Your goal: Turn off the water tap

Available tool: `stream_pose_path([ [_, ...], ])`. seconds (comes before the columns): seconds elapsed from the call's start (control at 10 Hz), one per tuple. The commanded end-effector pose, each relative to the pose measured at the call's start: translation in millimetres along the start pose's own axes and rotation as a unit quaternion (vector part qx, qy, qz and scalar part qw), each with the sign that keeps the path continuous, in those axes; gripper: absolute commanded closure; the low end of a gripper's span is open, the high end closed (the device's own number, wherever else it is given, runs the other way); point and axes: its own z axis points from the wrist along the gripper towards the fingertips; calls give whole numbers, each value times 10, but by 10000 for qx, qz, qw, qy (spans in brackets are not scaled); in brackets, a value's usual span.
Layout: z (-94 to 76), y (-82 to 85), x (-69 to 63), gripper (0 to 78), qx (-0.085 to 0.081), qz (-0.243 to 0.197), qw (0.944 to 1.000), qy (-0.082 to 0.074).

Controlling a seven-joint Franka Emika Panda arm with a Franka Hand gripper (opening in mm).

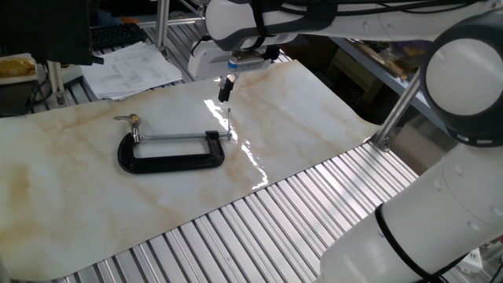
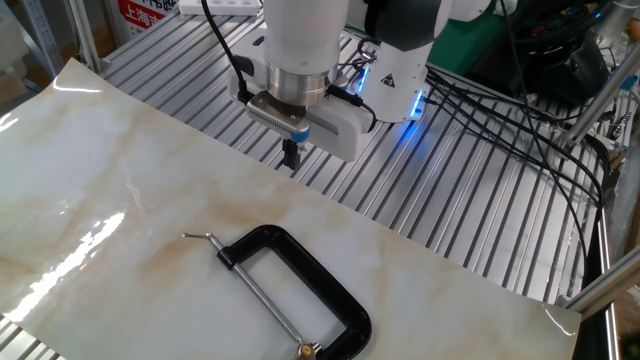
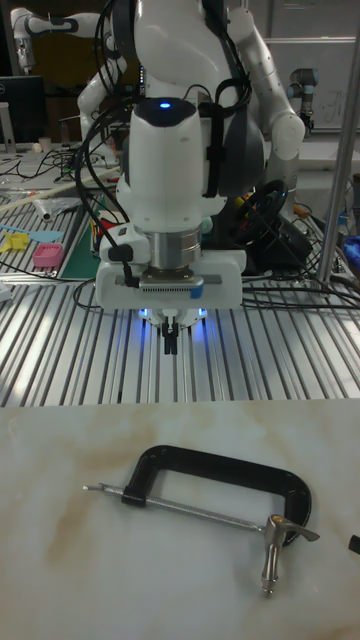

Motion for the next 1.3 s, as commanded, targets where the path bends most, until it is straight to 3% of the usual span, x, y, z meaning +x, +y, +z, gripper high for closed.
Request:
stream_pose_path([
  [0.1, -1, 1, 0, 776, -52, 1172, 9921, 444],
  [0.5, -3, 10, 1, 776, -131, 1195, 9917, 454],
  [1.0, -38, 153, -25, 776, -147, 1346, 9897, 456],
  [1.3, -75, 246, -119, 776, -220, 1367, 9896, 398],
])
